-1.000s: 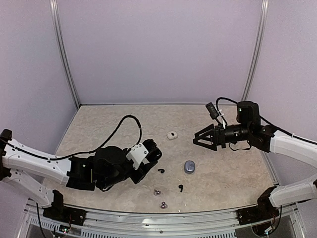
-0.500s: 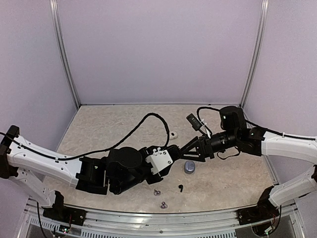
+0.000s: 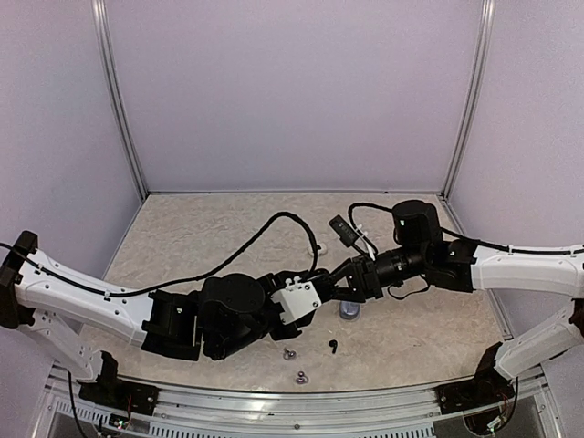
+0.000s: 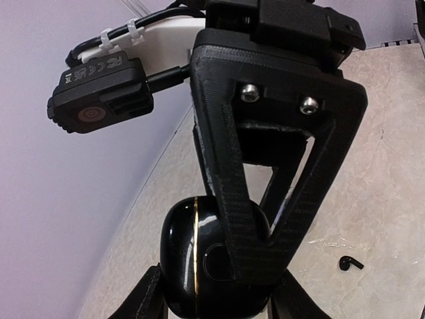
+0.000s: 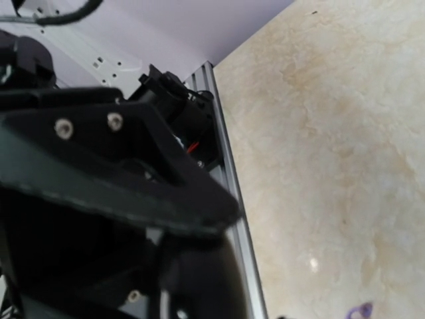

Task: Insert the wireless bluetooth earbuds into the charging case
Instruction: Pass from the left arm to the right

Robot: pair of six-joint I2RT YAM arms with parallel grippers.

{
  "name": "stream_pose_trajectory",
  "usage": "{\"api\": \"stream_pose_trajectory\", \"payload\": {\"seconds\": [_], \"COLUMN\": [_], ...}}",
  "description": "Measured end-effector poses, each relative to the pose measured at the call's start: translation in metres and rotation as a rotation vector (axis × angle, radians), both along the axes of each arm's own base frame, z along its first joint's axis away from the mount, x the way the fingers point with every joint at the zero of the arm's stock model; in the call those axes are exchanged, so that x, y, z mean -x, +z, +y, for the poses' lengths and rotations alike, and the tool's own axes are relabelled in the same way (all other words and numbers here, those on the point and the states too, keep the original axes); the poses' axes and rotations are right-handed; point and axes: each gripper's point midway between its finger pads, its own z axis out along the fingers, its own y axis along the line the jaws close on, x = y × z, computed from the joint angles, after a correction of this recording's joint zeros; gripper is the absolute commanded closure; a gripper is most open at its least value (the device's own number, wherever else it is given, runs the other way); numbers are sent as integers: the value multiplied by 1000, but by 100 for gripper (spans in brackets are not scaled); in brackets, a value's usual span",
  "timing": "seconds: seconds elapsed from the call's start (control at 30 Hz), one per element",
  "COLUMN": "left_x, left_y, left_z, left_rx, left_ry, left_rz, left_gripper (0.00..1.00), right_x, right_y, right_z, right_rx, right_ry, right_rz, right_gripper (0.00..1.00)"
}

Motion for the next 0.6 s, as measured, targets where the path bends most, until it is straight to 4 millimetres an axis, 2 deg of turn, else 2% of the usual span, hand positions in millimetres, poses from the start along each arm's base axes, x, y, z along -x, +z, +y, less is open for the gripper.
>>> {"api": "stream_pose_trajectory", "payload": {"seconds": [0.37, 0.6], "left_x": [-3, -3], "left_y": [5, 7], "left_z": [2, 3], "left_rx": [13, 43], "left_ry": [22, 25], "left_rz": [-18, -12], "left_gripper": [58, 36], "right_x": [1, 1], "right_y": [11, 12], "right_z": [6, 7], "right_rx": [-45, -54], "right_ry": [3, 3], "right_rz": [12, 9], "right_gripper": [81, 88]}}
